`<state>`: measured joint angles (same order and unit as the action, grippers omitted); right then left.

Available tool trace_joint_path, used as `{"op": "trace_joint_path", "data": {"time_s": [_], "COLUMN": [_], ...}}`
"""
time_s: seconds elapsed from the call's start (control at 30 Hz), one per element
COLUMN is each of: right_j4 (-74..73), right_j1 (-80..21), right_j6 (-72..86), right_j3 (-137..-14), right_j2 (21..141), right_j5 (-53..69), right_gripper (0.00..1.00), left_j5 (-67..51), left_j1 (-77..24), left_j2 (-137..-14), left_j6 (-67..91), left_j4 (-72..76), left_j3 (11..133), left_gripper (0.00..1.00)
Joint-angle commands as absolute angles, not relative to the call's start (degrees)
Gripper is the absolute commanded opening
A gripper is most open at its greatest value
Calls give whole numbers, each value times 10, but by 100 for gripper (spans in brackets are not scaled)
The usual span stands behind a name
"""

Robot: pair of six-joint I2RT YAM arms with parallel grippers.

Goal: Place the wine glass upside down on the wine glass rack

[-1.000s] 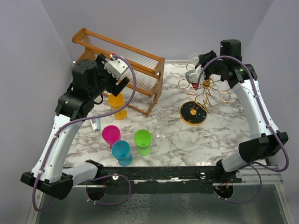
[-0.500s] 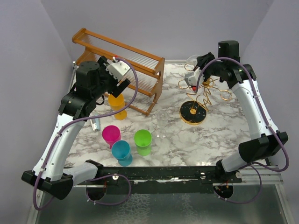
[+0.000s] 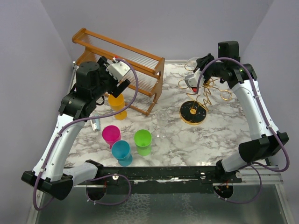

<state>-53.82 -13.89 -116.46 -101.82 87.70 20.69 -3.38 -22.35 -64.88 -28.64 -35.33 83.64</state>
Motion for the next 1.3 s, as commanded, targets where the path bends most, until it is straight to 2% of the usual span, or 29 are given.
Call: {"op": "trace_joint_path", "data": {"time_s": [0.0, 1.27], "right_j4": [-536, -426], "right_j1": [-143, -160], "right_j6": [-1164, -1089], "right_j3": [-1036, -975], "right_j2": [861, 883], "right_j5": [232, 228], "right_gripper": [8, 13], "left_j5": [-25, -27], "left_j1": [-221, -221], "left_j2": [-634, -633], "left_j6": [-291, -295], "left_j4": [-342, -343], "left_j3": [833, 825], "left_gripper": [87, 87]}}
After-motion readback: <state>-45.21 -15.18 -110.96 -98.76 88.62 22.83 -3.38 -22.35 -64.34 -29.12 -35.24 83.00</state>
